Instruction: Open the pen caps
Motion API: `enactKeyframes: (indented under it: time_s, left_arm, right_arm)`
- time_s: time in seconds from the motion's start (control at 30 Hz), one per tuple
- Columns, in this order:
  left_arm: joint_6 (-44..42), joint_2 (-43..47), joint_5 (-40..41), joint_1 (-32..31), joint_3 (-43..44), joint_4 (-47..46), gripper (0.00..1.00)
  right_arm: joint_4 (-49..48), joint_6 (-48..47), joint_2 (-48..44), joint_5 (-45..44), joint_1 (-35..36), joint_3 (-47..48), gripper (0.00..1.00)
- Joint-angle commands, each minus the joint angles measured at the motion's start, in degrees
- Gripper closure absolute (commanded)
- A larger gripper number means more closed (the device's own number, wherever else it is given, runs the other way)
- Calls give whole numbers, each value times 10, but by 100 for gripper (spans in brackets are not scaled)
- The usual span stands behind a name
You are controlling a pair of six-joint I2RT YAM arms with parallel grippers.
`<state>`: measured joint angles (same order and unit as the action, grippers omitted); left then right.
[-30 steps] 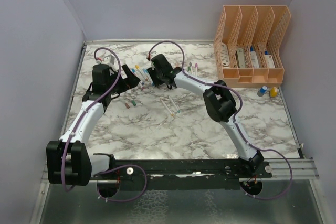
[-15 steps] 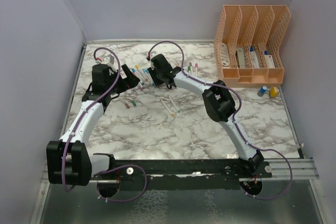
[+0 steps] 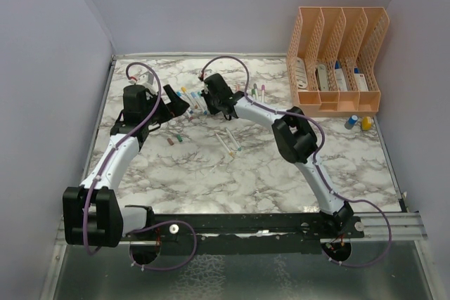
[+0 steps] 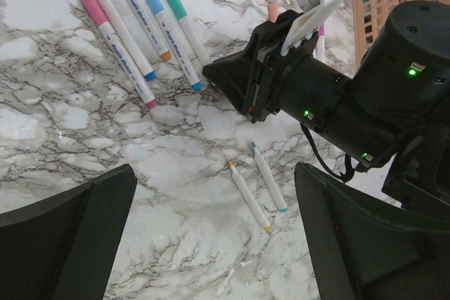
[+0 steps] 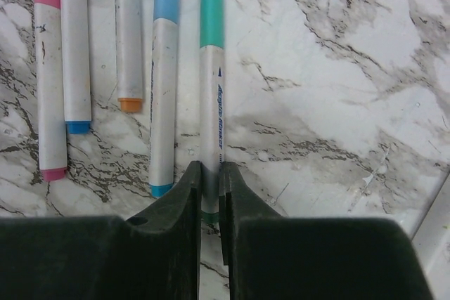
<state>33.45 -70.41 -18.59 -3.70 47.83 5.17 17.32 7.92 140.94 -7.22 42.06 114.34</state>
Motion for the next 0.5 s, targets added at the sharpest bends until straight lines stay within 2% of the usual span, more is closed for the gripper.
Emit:
enactKeyframes:
  time_s: [0.0,0.27,0.4,0.47]
  left_arm:
    - [32,-7,-40,4,-3,-54,3]
    - [138,-50,-84,-1,-52,-184,7]
    - [159,-92,-96,-12,-41,-215,7]
    - [163,-115,-97,-20,-24,-220,4]
  right_arm:
    - [27,15,-20,-12,-14,-25,99]
    - [-56,4,-126,-9,-21,-117,99]
    - [-71,14,-179,8,-21,-167,99]
    - [-73,21,-206,23,-21,-191,99]
